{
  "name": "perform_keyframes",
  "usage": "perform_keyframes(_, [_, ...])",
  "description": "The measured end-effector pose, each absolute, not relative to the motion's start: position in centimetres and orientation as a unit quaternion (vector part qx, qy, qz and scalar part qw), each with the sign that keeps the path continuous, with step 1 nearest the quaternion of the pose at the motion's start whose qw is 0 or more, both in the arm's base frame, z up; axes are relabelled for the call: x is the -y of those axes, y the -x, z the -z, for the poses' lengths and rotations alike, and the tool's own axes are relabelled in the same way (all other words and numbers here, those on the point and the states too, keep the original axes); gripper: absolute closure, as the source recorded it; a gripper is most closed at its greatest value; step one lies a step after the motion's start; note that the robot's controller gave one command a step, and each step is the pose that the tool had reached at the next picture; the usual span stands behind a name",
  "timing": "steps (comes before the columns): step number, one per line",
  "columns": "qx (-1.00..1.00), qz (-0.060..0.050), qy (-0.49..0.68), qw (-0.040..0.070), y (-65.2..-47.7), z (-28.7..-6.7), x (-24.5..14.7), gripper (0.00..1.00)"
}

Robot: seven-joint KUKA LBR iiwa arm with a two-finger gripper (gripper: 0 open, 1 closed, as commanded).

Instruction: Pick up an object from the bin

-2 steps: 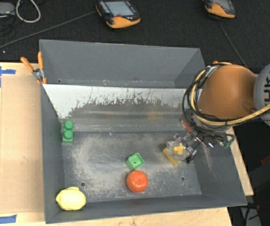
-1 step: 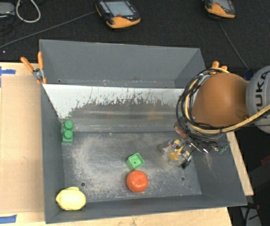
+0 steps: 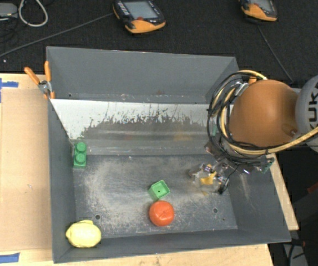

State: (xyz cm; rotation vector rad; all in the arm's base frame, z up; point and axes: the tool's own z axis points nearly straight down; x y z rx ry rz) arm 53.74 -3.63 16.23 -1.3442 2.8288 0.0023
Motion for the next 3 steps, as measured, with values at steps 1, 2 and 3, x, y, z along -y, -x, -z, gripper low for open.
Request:
perform_keyframes(1, [-0.89, -0.002, 0.455, 0.004, -53.5, -17.0, 2.5, 1.0])
perform_keyframes(2, [-0.86, -0.001, 0.511, 0.005, -53.2, -17.1, 1.4, 1.0])
perform_keyframes(3, [-0.822, -0.002, 0.57, 0.004, -53.2, -17.2, 0.2, 1.0])
